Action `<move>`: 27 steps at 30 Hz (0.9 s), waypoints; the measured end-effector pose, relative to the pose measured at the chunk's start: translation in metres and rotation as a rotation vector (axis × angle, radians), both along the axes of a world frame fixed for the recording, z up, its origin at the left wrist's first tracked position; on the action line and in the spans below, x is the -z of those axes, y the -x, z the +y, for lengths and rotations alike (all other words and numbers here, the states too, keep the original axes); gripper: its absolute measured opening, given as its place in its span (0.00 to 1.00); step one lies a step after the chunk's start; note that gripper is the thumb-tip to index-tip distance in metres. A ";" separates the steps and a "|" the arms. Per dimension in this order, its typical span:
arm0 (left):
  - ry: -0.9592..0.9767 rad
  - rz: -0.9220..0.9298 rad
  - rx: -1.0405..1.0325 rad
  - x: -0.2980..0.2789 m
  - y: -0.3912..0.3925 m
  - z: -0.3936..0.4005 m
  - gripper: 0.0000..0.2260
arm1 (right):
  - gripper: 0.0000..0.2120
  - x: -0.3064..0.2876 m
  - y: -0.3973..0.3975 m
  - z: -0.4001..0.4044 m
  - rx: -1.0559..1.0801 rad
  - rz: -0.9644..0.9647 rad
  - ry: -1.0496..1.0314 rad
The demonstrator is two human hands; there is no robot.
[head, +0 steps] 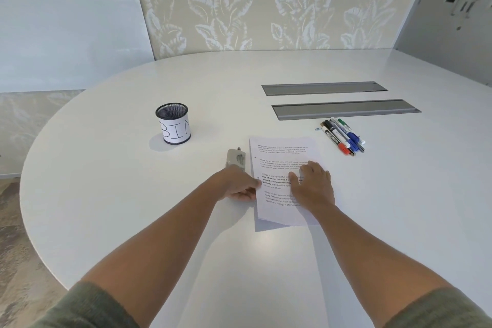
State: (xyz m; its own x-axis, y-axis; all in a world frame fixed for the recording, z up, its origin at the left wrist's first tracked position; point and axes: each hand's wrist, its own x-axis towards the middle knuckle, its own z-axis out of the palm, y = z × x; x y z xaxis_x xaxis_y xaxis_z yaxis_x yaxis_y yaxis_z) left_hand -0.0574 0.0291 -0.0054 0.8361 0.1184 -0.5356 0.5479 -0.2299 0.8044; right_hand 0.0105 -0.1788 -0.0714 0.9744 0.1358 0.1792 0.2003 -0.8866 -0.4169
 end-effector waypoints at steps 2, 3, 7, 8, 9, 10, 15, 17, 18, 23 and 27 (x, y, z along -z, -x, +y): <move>-0.030 -0.045 -0.042 0.002 -0.004 -0.007 0.08 | 0.20 0.002 -0.001 -0.004 0.006 -0.011 -0.004; -0.044 -0.067 -0.056 0.002 -0.006 -0.010 0.08 | 0.19 0.002 -0.001 -0.006 0.013 -0.014 -0.015; -0.130 -0.164 -0.035 0.007 -0.011 -0.017 0.08 | 0.19 0.001 -0.001 -0.011 0.055 0.008 -0.075; -0.162 -0.187 -0.030 0.008 -0.011 -0.018 0.08 | 0.21 0.000 -0.002 -0.012 0.069 0.021 -0.090; -0.197 -0.209 -0.021 0.009 -0.011 -0.019 0.08 | 0.22 -0.001 -0.002 -0.013 0.084 0.034 -0.104; -0.236 -0.232 -0.010 0.009 -0.011 -0.019 0.07 | 0.23 -0.002 -0.004 -0.015 0.098 0.045 -0.117; -0.391 -0.339 -0.035 0.003 -0.012 -0.020 0.14 | 0.26 -0.013 -0.011 -0.023 0.182 0.058 -0.211; -0.424 -0.365 -0.068 -0.001 -0.013 -0.019 0.16 | 0.27 -0.019 -0.014 -0.025 0.230 0.052 -0.285; -0.428 -0.374 -0.085 -0.002 -0.013 -0.018 0.14 | 0.27 -0.021 -0.016 -0.026 0.258 0.054 -0.330; -0.440 -0.419 -0.115 -0.011 -0.017 -0.014 0.07 | 0.29 -0.034 -0.024 -0.026 0.384 0.077 -0.598; -0.416 -0.450 -0.172 -0.019 -0.020 -0.012 0.08 | 0.27 -0.043 -0.027 -0.022 0.414 0.137 -0.895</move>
State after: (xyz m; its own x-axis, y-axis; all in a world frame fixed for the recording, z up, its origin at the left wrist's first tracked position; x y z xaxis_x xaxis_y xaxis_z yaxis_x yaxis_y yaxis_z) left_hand -0.0377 0.0168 0.0140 0.9190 0.3939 -0.0168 0.2345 -0.5117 0.8266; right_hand 0.0375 -0.2008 -0.0282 0.9343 -0.3500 -0.0677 -0.1535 -0.2235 -0.9625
